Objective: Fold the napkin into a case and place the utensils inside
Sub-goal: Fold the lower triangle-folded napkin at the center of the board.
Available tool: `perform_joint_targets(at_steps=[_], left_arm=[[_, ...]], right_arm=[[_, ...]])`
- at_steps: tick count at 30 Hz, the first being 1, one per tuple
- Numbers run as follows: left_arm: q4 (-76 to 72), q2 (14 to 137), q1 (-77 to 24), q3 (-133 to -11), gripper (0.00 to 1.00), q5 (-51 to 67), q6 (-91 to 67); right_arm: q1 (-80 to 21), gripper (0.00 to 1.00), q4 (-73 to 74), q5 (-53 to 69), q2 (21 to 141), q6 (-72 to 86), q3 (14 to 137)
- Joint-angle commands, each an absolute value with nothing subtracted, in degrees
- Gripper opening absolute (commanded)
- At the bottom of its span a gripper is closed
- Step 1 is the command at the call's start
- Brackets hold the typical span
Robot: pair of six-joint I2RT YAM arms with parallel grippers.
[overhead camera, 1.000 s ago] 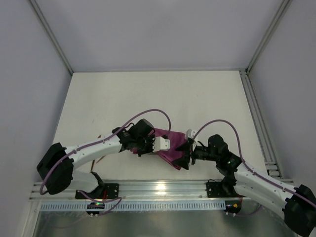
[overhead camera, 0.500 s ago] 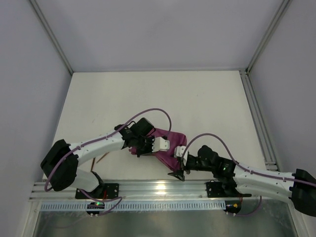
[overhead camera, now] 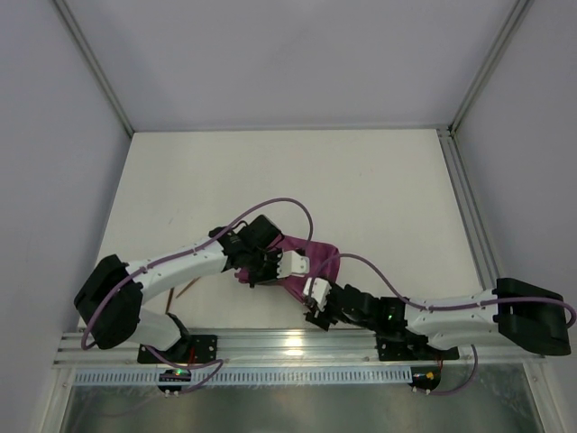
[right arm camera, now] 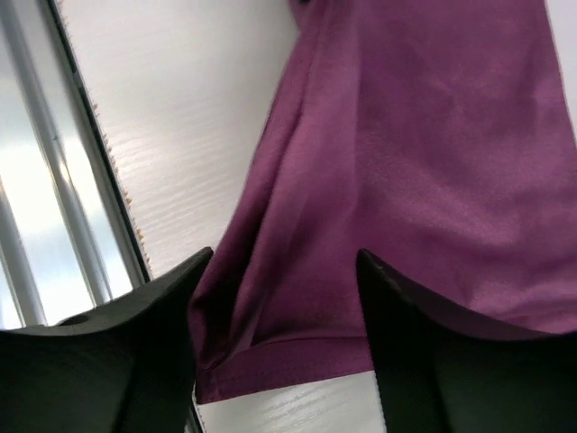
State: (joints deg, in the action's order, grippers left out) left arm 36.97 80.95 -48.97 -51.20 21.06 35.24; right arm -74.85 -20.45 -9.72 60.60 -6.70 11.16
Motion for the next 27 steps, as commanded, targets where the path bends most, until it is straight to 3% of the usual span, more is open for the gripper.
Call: perform_joint_targets(at_steps=[1,2,5,8,10,13,14,18,27], left_arm=[[37.88,80.68,-48.60,-52.65,0.00,22.94,36.39],[37.97,80.77,-48.60,-52.65,0.00,23.03,36.47],[37.97,81.21,-48.60,-52.73,0.00,23.38,36.47],[38.50,81.82,-48.60,-52.82,0.00,23.20,36.74],[38.85,82.44,-48.60,-52.82,0.01,23.12,37.18],[39.11,82.88,-48.43,-53.00,0.11,22.76,37.44],[39.20,82.88,-48.34,-53.09,0.20,22.76,37.44],[38.76,82.27,-47.03,-53.26,0.36,22.15,37.00],[37.09,80.69,-42.90,-52.30,0.39,22.15,34.45]], right_arm=[[-75.23,0.65,-28.56,-17.75,61.17,-3.26,11.78],[-75.32,0.46,-29.43,-18.10,61.35,-2.99,11.78],[-75.32,0.27,-30.14,-19.33,61.26,-1.15,11.78],[-74.88,0.20,-29.01,-18.90,58.28,0.35,10.73],[-72.79,0.03,-27.52,-16.63,55.74,3.06,9.94],[-65.35,0.03,-24.97,-6.30,50.55,8.60,8.18],[-62.95,0.03,-23.48,-3.20,49.06,11.66,7.91],[-56.26,0.03,-19.60,7.28,49.74,13.97,8.52],[-45.89,0.03,-18.99,29.06,63.71,16.35,14.32]])
